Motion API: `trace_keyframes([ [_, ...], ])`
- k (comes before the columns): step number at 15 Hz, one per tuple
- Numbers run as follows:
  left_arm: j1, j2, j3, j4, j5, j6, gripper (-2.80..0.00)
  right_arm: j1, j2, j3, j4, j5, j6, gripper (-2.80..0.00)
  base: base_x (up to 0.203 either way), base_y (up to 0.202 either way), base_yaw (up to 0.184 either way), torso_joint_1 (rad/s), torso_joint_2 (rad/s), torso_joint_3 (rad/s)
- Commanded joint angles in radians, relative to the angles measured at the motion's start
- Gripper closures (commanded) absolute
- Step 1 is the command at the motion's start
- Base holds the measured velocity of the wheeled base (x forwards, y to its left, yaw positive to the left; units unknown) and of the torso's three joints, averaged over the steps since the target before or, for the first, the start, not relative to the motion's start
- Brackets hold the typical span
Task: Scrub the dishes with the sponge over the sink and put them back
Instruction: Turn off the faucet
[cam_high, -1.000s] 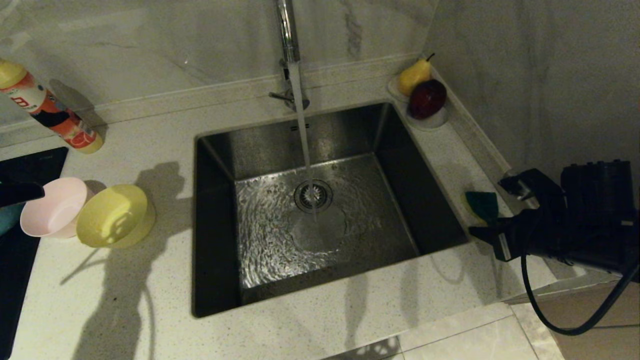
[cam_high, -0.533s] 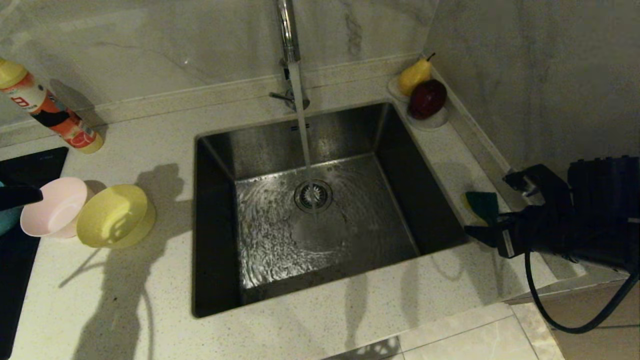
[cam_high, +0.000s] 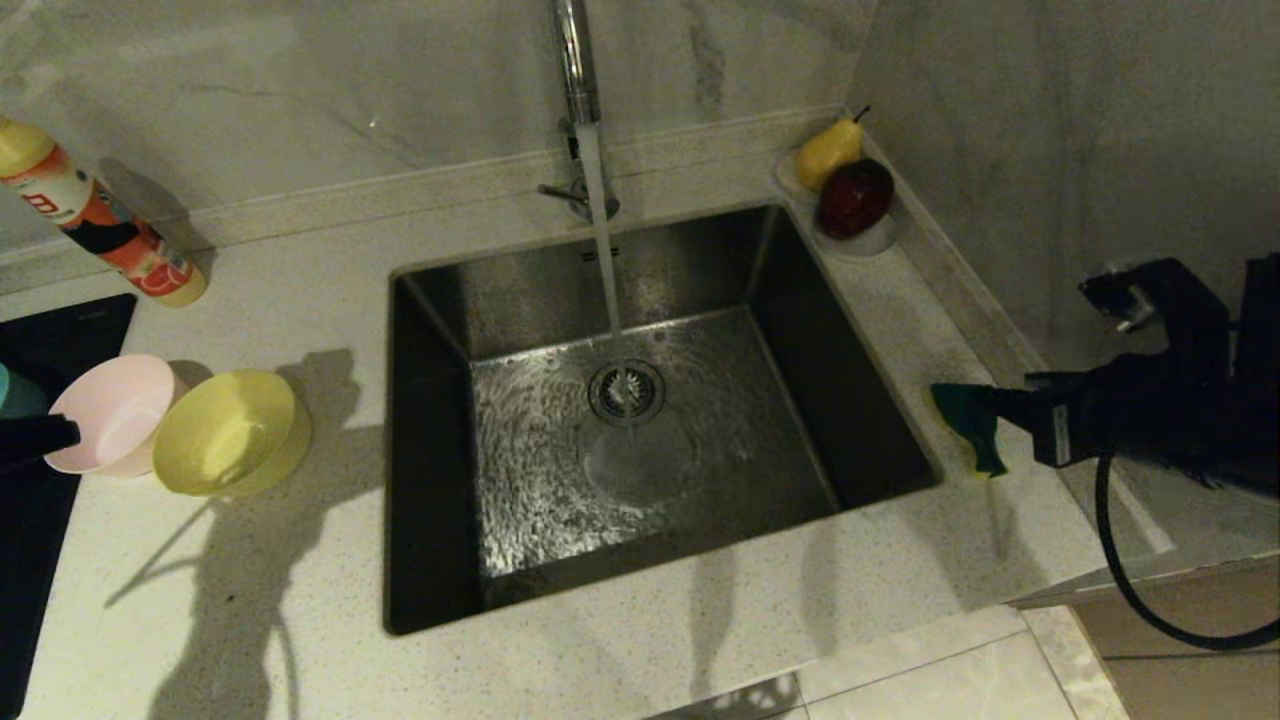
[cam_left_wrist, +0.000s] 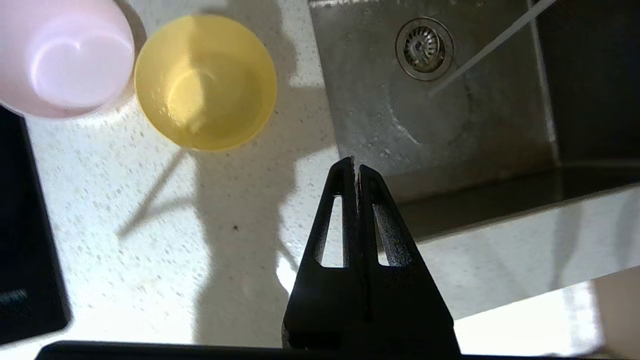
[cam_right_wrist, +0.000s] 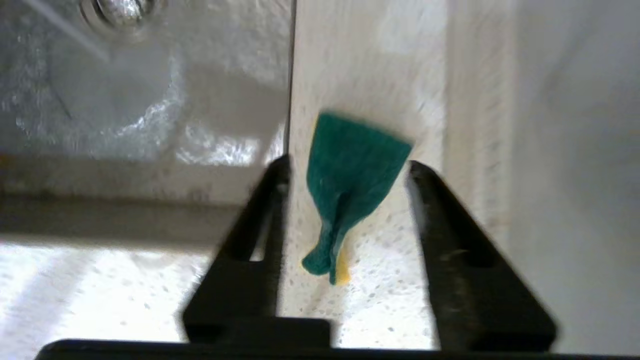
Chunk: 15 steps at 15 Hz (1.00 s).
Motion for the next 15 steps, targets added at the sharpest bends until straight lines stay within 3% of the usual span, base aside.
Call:
trace_keyframes([
  [1, 0.000, -0.057, 0.080, -0.056, -0.002, 0.048, 0.00, 0.024, -0.086, -0.006, 0.002, -0.019, -0.001, 0.00, 0.000, 0.000, 0.000, 0.000, 0.00, 0.000],
  [7, 0.000, -0.208, 0.208, -0.080, -0.032, 0.142, 0.00, 0.079, -0.207, -0.005, 0.091, -0.125, 0.001, 0.00, 0.000, 0.000, 0.000, 0.000, 0.00, 0.000],
  [9, 0.000, -0.255, 0.252, -0.080, -0.033, 0.153, 0.00, 0.080, -0.239, 0.007, 0.092, -0.195, 0.001, 0.00, 0.000, 0.000, 0.000, 0.000, 0.00, 0.000],
  [13, 0.000, -0.322, 0.293, -0.079, -0.033, 0.151, 0.00, 0.108, -0.367, 0.045, 0.111, -0.203, 0.038, 0.00, 0.000, 0.000, 0.000, 0.000, 0.00, 0.000],
  [15, 0.000, -0.332, 0.304, -0.080, -0.033, 0.149, 0.00, 0.139, -0.440, 0.057, 0.159, -0.199, 0.113, 0.00, 0.000, 0.000, 0.000, 0.000, 0.00, 0.000],
])
